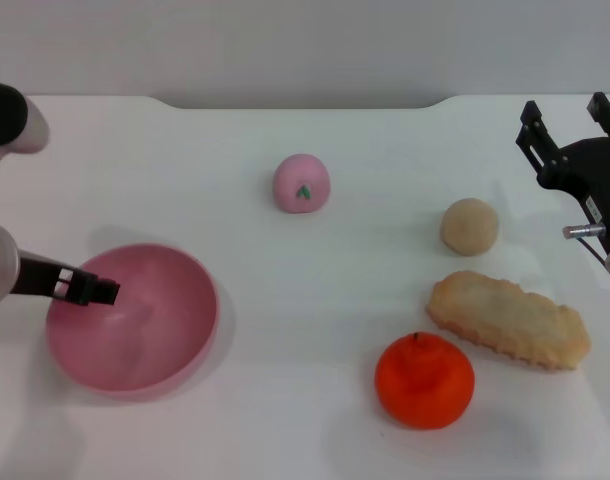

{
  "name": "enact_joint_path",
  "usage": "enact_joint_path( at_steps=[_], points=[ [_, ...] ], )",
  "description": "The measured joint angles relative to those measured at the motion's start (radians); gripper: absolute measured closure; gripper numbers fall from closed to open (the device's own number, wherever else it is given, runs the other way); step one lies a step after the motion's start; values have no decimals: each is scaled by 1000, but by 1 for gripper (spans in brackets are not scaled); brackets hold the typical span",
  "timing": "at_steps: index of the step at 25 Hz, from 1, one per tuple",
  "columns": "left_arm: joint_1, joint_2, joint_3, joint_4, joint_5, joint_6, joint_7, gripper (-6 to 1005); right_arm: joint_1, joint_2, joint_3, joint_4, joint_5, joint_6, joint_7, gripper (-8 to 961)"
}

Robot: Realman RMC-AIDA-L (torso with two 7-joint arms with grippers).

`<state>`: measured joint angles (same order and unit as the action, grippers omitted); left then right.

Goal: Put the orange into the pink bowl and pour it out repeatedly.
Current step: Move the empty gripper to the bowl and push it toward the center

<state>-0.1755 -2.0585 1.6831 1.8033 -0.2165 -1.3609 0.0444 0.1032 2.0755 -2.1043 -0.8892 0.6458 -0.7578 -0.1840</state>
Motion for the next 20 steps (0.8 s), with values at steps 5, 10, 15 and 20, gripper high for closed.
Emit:
enact_joint_path(
  at_steps=[5,10,15,20],
  points=[
    [-16,0,1,-65,0,6,0,167,0,0,0,-1,0,0,0,194],
    [-25,0,-1,-102,0,18,0,172,0,0,-1,-1,0,0,0,193],
    [-27,0,-4,-130,0,33,0,177,-2,1,-9,-1,0,0,0,193],
    [-27,0,-5,-130,1,35,0,181,-2,1,-11,-1,0,0,0,194]
  ],
)
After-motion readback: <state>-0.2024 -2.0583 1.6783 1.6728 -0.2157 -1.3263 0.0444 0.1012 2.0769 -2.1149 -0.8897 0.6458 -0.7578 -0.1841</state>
